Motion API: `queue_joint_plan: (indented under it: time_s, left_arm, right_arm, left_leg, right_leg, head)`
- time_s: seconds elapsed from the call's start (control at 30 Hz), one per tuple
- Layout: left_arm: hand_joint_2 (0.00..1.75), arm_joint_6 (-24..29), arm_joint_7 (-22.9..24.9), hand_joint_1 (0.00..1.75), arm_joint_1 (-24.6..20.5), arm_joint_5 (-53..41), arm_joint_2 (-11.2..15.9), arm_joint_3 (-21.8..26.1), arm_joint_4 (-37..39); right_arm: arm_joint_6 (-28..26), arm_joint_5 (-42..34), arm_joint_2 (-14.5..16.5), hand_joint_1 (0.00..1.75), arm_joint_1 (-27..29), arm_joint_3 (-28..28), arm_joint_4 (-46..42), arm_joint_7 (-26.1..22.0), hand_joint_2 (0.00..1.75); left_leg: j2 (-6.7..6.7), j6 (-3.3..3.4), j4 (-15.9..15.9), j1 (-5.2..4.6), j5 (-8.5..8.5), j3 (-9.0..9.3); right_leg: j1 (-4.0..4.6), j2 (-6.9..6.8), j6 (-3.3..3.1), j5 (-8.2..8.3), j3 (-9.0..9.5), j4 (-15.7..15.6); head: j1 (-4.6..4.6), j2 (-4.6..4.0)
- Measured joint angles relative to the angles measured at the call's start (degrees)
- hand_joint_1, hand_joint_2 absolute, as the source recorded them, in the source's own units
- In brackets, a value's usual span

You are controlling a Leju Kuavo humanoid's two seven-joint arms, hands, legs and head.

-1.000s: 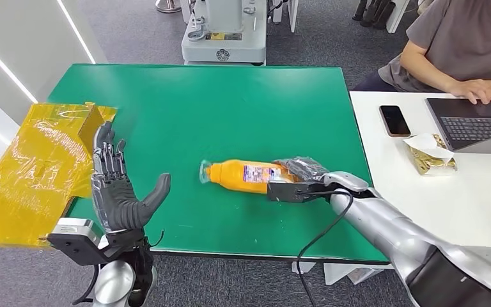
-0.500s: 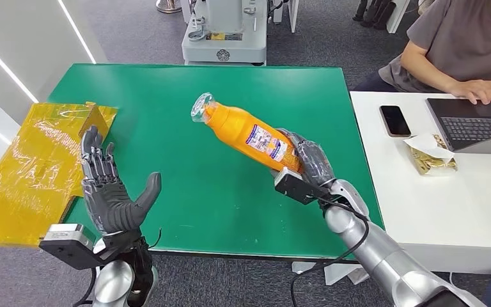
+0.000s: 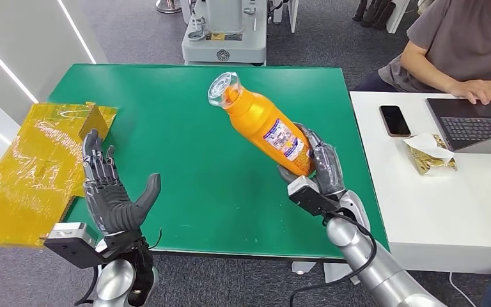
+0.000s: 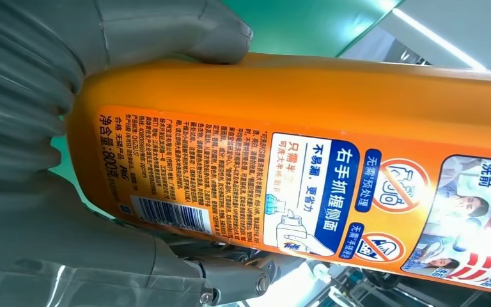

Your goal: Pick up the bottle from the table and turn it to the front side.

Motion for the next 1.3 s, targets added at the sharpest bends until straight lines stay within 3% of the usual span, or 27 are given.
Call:
queue_joint_plan:
  time_s: [0.37, 0.6, 0.8, 0.97, 1.13, 1.3]
  left_arm:
    - [1.75, 0.0, -0.1, 0.00, -0.1, 0.1, 0.3, 0.0, 0.3]
    - [1.75, -0.4, 0.0, 0.00, -2.5, -1.1, 0.8, 0.0, 0.8]
    - [1.75, -10.1, 4.6, 0.00, -9.8, -1.1, 1.9, -1.5, 4.8]
    - [1.75, -17.3, 7.9, 0.00, -15.3, -2.0, 2.0, -5.0, 8.6]
    - [1.75, -18.7, 8.8, 0.00, -18.8, -2.1, 1.6, -6.8, 11.7]
    - [1.75, -18.5, 9.0, 0.00, -20.4, -2.0, 1.5, -6.9, 13.5]
  right_arm:
    - [-0.2, 0.1, 0.0, 1.75, 0.4, -0.4, -0.9, -0.2, 1.75]
    - [-4.6, 0.3, 0.9, 1.75, 2.2, -0.9, -2.2, -4.3, 1.75]
    - [-1.7, 0.5, 3.8, 1.75, 1.2, -0.5, -1.0, -5.5, 1.75]
    - [0.8, 1.1, 8.8, 1.75, -3.4, 0.8, 6.2, -7.4, 1.75]
    - [0.9, 0.2, 12.1, 1.75, -6.7, 1.5, 12.1, -9.4, 1.75]
    - [1.5, 0.4, 13.5, 1.75, -7.3, 1.6, 14.0, -9.4, 1.75]
  left_leg:
    - [0.00, 0.00, 0.0, 0.00, 0.00, 0.00]
    - [-0.01, 0.00, 0.0, 0.00, 0.00, 0.00]
    - [0.01, -0.05, 0.0, 0.01, 0.06, 0.01]
    - [0.02, -0.12, 0.0, 0.01, 0.13, 0.03]
    - [0.00, -0.12, 0.0, 0.01, 0.12, 0.02]
    - [-0.01, -0.12, 0.0, 0.01, 0.12, 0.01]
  right_leg:
    - [0.00, 0.00, 0.00, 0.00, 0.00, 0.0]
    - [0.00, -0.01, 0.00, 0.00, 0.00, 0.0]
    - [0.01, 0.00, -0.03, 0.04, 0.00, 0.0]
    - [0.01, 0.04, -0.06, 0.09, -0.01, 0.1]
    - [0.01, 0.02, -0.06, 0.09, -0.01, 0.0]
    - [0.01, 0.02, -0.05, 0.07, -0.01, 0.0]
  head:
    - [0.00, 0.00]
    - [0.00, 0.00]
    - [0.01, 0.00]
    - [0.01, 0.00]
    - [0.01, 0.00]
    - [0.00, 0.00]
